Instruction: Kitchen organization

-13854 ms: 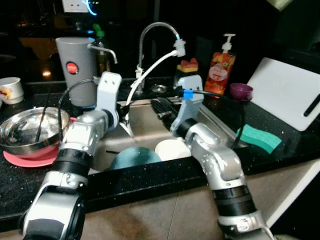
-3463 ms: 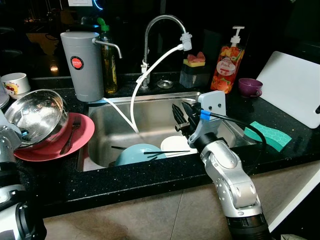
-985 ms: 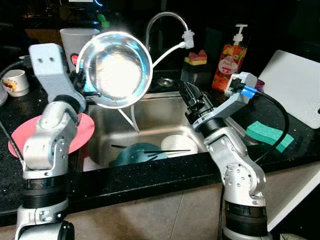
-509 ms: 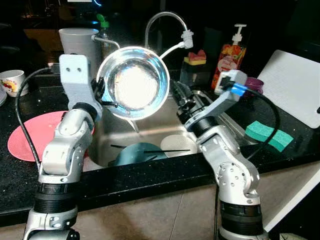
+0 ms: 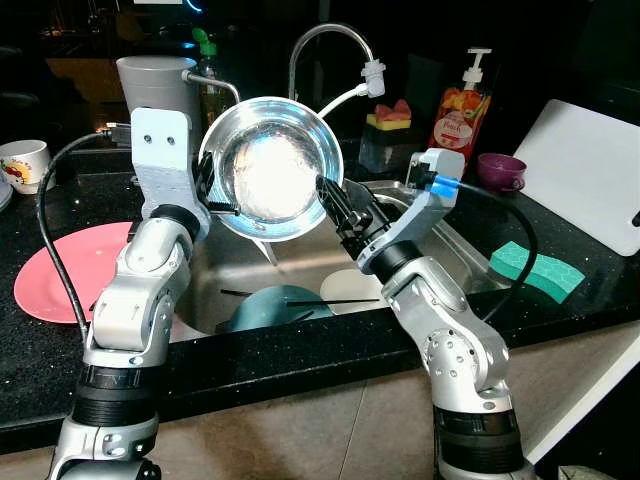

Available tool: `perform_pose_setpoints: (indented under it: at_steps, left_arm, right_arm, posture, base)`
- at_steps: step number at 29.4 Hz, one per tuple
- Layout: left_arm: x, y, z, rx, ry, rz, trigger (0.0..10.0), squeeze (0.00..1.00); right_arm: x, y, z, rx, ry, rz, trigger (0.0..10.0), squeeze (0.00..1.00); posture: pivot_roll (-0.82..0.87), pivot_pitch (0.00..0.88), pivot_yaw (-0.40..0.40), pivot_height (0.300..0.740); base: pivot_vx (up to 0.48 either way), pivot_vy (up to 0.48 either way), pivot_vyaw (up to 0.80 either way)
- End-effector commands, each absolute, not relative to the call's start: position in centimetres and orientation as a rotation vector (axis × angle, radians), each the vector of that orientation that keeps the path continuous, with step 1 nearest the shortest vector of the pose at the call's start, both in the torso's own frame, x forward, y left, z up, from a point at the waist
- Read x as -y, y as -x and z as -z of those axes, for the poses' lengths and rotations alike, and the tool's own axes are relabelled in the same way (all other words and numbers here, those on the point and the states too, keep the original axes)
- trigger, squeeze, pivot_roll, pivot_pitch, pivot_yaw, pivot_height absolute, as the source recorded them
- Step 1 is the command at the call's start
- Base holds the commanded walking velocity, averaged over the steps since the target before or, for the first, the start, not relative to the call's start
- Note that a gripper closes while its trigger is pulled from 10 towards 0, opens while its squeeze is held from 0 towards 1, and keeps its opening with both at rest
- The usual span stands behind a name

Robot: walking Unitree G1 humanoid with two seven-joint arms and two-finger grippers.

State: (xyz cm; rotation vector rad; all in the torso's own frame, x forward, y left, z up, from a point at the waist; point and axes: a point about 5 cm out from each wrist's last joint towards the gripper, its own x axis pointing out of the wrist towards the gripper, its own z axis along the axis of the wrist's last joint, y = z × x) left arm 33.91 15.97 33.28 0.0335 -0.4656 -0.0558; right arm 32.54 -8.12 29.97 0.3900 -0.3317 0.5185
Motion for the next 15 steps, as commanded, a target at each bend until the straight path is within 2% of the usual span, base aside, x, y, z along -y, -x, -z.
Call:
perform_pose_setpoints:
  at_steps: [1, 10, 15]
  left_arm:
    - [-15.8, -33.6, -33.7, 0.5, -0.045, 0.054, 10.0, 0.0]
    - [-15.4, -33.5, -33.8, 0.505, -0.03, 0.098, 10.0, 0.0]
    - [-14.1, -33.0, -33.7, 0.513, -0.013, 0.185, 10.0, 0.0]
  right_arm:
    - [8.5, -32.6, -30.1, 0.349, -0.374, -0.494, 10.0, 0.0]
    - [8.0, -32.6, -29.7, 0.332, -0.354, -0.508, 10.0, 0.0]
    - [8.0, -32.8, -29.3, 0.318, -0.36, -0.505, 10.0, 0.0]
  posture:
    - [0.05, 0.102, -0.07, 0.74]
    - [0.05, 0.105, -0.069, 0.74]
    - [0.05, 0.105, -0.069, 0.74]
  base:
    - [0.0, 0.0, 0.0]
    - [0.0, 0.0, 0.0]
    - [0.0, 0.0, 0.0]
